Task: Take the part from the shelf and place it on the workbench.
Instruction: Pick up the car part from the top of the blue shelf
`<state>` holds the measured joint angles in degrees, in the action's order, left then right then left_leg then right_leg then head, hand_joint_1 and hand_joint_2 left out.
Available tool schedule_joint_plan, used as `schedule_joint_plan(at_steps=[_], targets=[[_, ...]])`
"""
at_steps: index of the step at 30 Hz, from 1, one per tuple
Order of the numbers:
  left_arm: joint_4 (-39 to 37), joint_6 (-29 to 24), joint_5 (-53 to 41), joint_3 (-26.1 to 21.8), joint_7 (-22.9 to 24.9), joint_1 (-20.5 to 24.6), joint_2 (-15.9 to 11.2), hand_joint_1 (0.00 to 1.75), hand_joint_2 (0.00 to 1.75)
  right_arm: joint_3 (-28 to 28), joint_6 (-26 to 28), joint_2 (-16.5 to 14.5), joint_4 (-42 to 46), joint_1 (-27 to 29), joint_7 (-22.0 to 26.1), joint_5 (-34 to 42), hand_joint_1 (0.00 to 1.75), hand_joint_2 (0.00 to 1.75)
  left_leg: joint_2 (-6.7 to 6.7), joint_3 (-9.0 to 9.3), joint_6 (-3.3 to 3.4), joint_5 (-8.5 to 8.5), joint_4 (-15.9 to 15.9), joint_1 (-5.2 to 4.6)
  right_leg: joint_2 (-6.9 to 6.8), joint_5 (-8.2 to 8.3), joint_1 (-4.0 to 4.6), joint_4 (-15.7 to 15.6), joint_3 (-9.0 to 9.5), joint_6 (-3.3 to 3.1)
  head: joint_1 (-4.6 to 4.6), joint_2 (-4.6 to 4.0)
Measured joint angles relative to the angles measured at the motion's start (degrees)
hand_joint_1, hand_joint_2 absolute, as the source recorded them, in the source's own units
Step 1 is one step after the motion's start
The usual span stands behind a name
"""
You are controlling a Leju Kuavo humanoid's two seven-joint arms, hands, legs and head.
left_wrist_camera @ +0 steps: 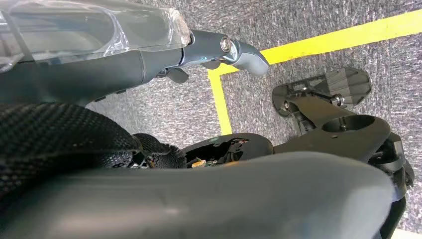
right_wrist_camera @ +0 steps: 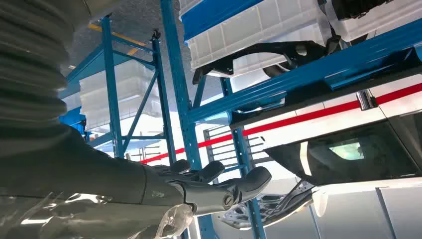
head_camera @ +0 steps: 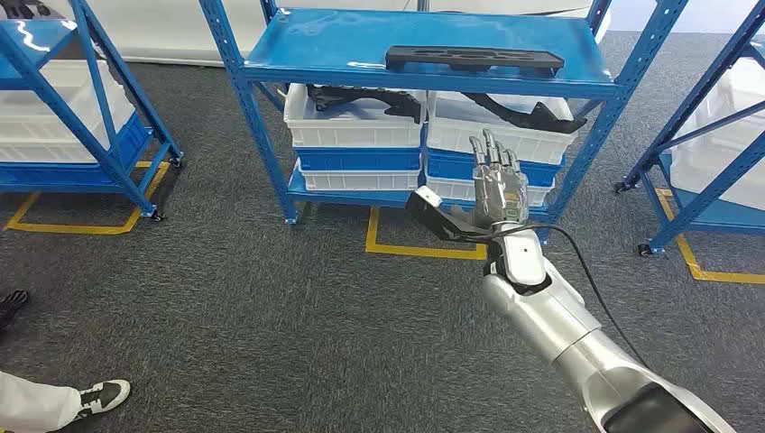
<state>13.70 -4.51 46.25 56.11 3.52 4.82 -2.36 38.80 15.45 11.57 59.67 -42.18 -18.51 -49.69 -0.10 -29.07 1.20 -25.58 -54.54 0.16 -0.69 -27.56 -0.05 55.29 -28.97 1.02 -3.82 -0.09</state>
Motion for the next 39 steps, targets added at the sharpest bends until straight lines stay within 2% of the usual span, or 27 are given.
schedule_joint_plan(at_steps=[12,14,16,17,18,20,21,22,23,24,25,26,27,28,30,32,33,34,36,37,38,39], targets=[[0.0,0.1,-0.6,0.0,-0.1,0.1,0.0,0.00,0.00,0.0,-0.1,0.0,-0.6,-0.1,0.1,0.4,0.00,1.75,-0.01,-0.61,0.15,-0.07,-0.5,-0.09,-0.02,0.25,-0.14,0.0,-0.38,0.36,0.00,0.00],[0.0,0.1,-0.7,0.0,-0.2,0.1,0.0,0.00,0.00,0.0,-0.1,0.0,-0.6,-0.1,0.2,0.5,0.00,1.75,-0.01,-0.80,0.41,-0.04,-0.5,-0.16,-0.03,0.39,-0.22,-0.2,-0.48,0.60,0.00,0.00],[0.0,0.1,-0.8,0.0,-0.4,0.1,0.0,0.00,0.00,0.0,0.0,0.1,-0.6,-0.4,0.3,0.6,0.00,1.75,0.01,-0.49,1.03,0.36,0.4,0.10,0.02,0.34,-0.18,-0.2,-0.50,0.96,0.01,0.00],[0.0,0.1,-0.8,0.0,-0.5,0.1,0.1,0.00,0.00,0.0,0.0,0.1,-0.6,-0.6,0.4,0.6,0.00,1.75,0.05,-0.20,1.32,0.58,1.0,0.30,0.10,-0.18,-0.16,0.7,-0.95,1.13,0.01,0.00],[0.0,0.1,-0.8,0.0,-0.6,0.1,0.1,0.00,0.00,0.0,0.0,0.2,-0.6,-0.8,0.4,0.6,0.00,1.75,0.09,0.10,1.55,0.79,1.4,0.53,0.21,-1.20,-0.18,3.0,-2.06,1.33,0.01,0.00],[0.0,0.1,-0.8,0.1,-0.8,0.1,0.2,0.00,0.00,0.0,0.0,0.3,-0.6,-0.8,0.5,0.8,0.00,1.75,0.12,0.30,1.67,0.80,1.7,0.72,0.39,-4.01,-0.52,10.6,-6.35,1.81,0.02,0.00],[0.0,0.1,-0.8,0.1,-0.8,0.2,0.2,0.00,0.00,0.0,0.0,0.3,-0.7,-0.7,0.5,0.9,0.00,1.75,0.05,0.35,1.64,0.71,1.7,0.83,0.42,-4.88,-0.77,14.1,-8.62,2.08,0.02,0.00],[0.0,0.1,-0.8,0.1,-0.9,0.2,0.3,0.00,0.00,0.0,0.0,0.3,-0.8,-0.6,0.6,1.0,0.00,1.75,-0.05,0.46,1.50,0.56,1.7,0.99,0.43,-4.77,-1.07,16.1,-10.19,2.38,0.02,0.00],[0.0,0.1,-0.8,0.1,-0.9,0.2,0.3,0.00,0.00,0.0,0.0,0.3,-0.9,-0.5,0.6,1.1,0.00,1.75,-0.18,0.66,1.23,0.34,1.6,1.24,0.42,-3.50,-1.38,15.7,-10.64,2.70,0.02,0.00],[0.0,0.1,-0.8,0.1,-1.0,0.2,0.3,0.00,0.00,0.0,0.0,0.4,-0.9,-0.5,0.6,1.1,0.00,1.75,-0.32,0.98,0.81,0.02,1.5,1.58,0.41,-1.28,-1.73,13.0,-9.89,3.09,0.02,0.00],[0.0,0.1,-0.8,0.1,-1.0,0.2,0.3,0.00,0.00,0.0,0.0,0.4,-1.0,-0.5,0.6,1.1,0.00,1.75,-0.43,1.34,0.24,-0.44,1.4,1.91,0.39,1.18,-2.13,9.0,-8.44,3.62,0.02,0.00],[0.0,0.1,-0.8,0.1,-1.1,0.3,0.3,0.00,0.00,0.0,0.0,0.4,-1.0,-0.6,0.6,1.1,0.00,1.75,-0.51,1.53,-0.41,-0.96,1.1,2.06,0.52,2.82,-2.32,5.3,-6.85,4.02,0.07,0.00],[0.0,0.1,-0.8,0.1,-1.1,0.4,0.3,0.00,0.00,0.1,0.0,0.4,-1.0,-0.7,0.6,1.1,0.00,1.75,-0.59,1.62,-0.98,-1.38,0.8,2.12,0.65,3.64,-2.41,2.7,-5.78,3.97,0.08,0.00],[-0.1,0.1,-0.8,0.1,-1.1,0.4,0.2,0.00,0.00,0.1,0.0,0.4,-1.1,-0.7,0.6,1.1,0.00,1.75,-0.64,1.60,-1.44,-1.67,0.7,2.09,0.79,3.58,-2.36,1.5,-5.34,3.68,0.05,0.00],[-0.1,0.1,-0.8,0.1,-1.1,0.5,0.2,0.00,0.00,0.2,-0.1,0.4,-1.1,-0.7,0.4,1.1,0.00,1.75,-0.72,1.63,-1.85,-1.85,0.8,2.17,0.95,2.84,-2.09,1.7,-5.48,2.37,-0.05,0.00],[-0.1,0.1,-0.8,0.1,-1.1,0.5,0.2,0.00,0.00,0.2,-0.1,0.4,-1.0,-0.7,0.2,1.2,0.00,1.75,-0.55,1.08,-2.02,-2.53,-0.6,2.36,1.03,2.44,-2.00,1.7,-5.33,1.49,-0.12,0.00],[-0.1,0.1,-0.8,0.1,-1.1,0.6,0.2,0.00,0.00,0.2,-0.1,0.4,-0.9,-0.7,0.2,1.1,0.00,1.75,-0.46,-0.18,-2.01,-3.40,-3.0,2.37,1.07,2.25,-1.96,1.7,-5.12,1.09,-0.15,0.00],[-0.1,0.0,-0.8,0.1,-1.1,0.7,0.2,0.00,0.00,0.2,-0.1,0.4,-0.8,-0.8,0.2,1.1,0.00,1.75,-0.37,-2.27,-1.92,-4.59,-6.7,2.27,1.11,2.03,-1.87,1.7,-4.88,0.73,-0.21,0.00],[-0.1,0.0,-0.7,0.0,-1.1,1.0,0.2,0.00,0.00,0.2,-0.1,0.4,-0.8,-0.7,0.2,1.1,0.00,1.75,-0.37,-7.95,-1.52,-6.67,-15.5,1.85,1.13,1.41,-1.53,1.7,-4.22,0.15,-0.28,0.00],[-0.1,-0.1,-0.7,0.0,-1.1,1.0,0.2,0.00,0.00,0.2,-0.1,0.4,-0.8,-0.6,0.2,1.1,0.00,1.75,-0.37,-10.30,-1.21,-6.62,-18.2,1.57,1.15,1.02,-1.29,1.7,-3.73,-0.07,-0.31,0.00],[-0.1,-0.1,-0.7,0.0,-1.1,1.1,0.2,0.00,0.00,0.2,-0.1,0.4,-0.8,-0.5,0.2,1.1,0.00,1.75,-0.37,-11.66,-0.78,-5.38,-18.8,1.22,1.18,0.56,-1.03,1.7,-3.12,-0.22,-0.31,0.00],[-0.1,-0.1,-0.7,0.0,-1.1,1.1,0.2,0.00,0.00,0.3,-0.2,0.4,-0.8,-0.5,0.2,1.0,0.00,1.75,-0.38,-11.86,-0.16,-3.04,-17.0,0.83,1.24,0.07,-0.74,1.6,-2.38,-0.32,-0.32,0.00]])
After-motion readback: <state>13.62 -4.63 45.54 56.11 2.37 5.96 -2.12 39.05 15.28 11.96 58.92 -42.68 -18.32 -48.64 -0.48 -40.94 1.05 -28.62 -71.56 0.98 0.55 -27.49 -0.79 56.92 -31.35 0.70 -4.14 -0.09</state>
